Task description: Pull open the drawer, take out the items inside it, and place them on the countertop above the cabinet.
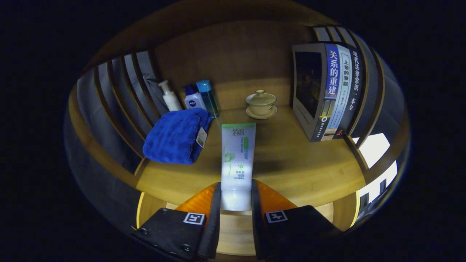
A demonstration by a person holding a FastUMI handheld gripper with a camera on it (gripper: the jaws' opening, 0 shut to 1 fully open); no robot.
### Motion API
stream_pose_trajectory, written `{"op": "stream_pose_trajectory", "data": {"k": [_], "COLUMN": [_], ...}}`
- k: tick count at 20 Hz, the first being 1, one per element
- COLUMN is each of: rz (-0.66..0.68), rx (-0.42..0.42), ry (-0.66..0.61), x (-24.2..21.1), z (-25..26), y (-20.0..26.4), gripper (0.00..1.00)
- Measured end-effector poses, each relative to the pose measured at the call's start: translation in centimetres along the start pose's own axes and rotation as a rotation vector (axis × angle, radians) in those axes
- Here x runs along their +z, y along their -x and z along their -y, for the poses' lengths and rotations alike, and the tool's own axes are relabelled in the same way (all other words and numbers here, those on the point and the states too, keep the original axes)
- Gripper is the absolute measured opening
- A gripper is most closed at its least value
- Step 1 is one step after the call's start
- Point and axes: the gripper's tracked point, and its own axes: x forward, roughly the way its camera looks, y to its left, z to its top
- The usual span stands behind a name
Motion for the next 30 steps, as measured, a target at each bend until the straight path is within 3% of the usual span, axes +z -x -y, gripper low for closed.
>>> {"op": "stream_pose_trajectory", "data": {"k": [8,12,18,19,23,30], "rz": [-0.032,-0.009,0.016,0.02,0.134,0.377], "rx": [-0.046,-0.051,-0.062,-0.064,-0.034,0.032], "ry": [-0.001,0.014,0.0,0.004,0.019,0.046], "x": [-1.3,-1.1,-0.9,-0.9,0.9,2.0], "z": [0.8,0.7,0.9,1.0,-0.1,-2.6], "y": [-2.8,-2.6,-2.3,-1.9,2.1,14.4], "gripper": [0.47,0.55,1.0,1.0,0.99,0.99]}}
